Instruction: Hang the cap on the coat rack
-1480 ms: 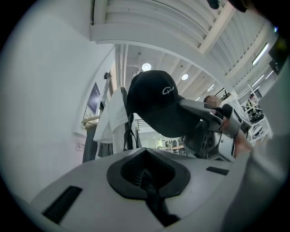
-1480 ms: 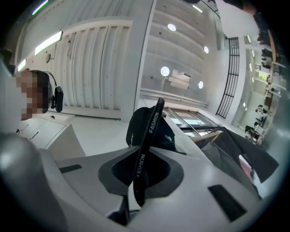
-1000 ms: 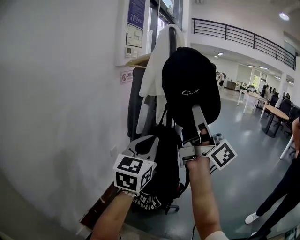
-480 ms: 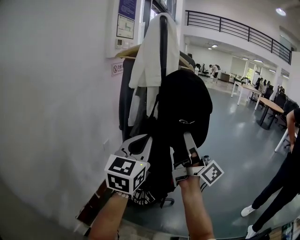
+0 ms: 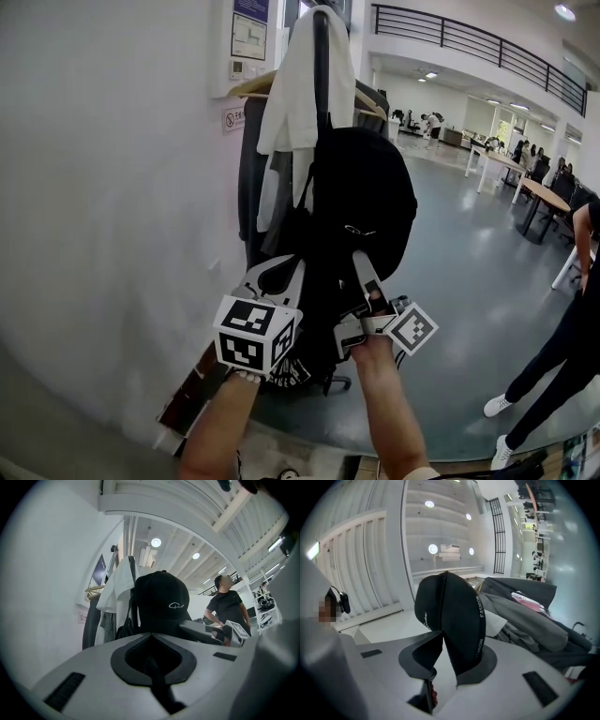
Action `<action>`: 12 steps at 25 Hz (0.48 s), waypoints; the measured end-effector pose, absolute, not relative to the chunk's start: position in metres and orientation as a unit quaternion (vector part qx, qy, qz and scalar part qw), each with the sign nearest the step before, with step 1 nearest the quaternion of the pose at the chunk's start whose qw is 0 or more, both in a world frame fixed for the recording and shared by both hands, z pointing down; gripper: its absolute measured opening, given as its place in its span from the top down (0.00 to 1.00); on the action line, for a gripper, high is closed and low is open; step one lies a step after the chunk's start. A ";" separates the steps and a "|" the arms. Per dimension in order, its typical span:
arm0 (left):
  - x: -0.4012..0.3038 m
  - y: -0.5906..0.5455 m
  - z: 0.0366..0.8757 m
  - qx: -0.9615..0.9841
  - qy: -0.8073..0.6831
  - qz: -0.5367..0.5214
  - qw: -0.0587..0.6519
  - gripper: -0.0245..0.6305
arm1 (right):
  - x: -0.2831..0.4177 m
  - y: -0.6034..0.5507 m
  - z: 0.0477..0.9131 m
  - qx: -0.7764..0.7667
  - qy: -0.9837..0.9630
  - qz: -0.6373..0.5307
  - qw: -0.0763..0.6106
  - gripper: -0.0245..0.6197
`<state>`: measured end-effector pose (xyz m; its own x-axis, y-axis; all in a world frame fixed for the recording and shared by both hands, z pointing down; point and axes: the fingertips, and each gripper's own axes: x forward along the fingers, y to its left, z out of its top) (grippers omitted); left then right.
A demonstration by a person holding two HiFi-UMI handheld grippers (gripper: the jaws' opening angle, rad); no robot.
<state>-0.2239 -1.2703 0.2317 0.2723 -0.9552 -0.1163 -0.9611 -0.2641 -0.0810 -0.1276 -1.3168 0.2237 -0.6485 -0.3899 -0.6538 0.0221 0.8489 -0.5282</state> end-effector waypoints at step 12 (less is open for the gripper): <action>-0.201 -1.256 0.263 -0.794 0.606 0.007 0.045 0.96 | -0.137 -1.307 0.270 -0.211 0.913 -0.210 0.280 0.80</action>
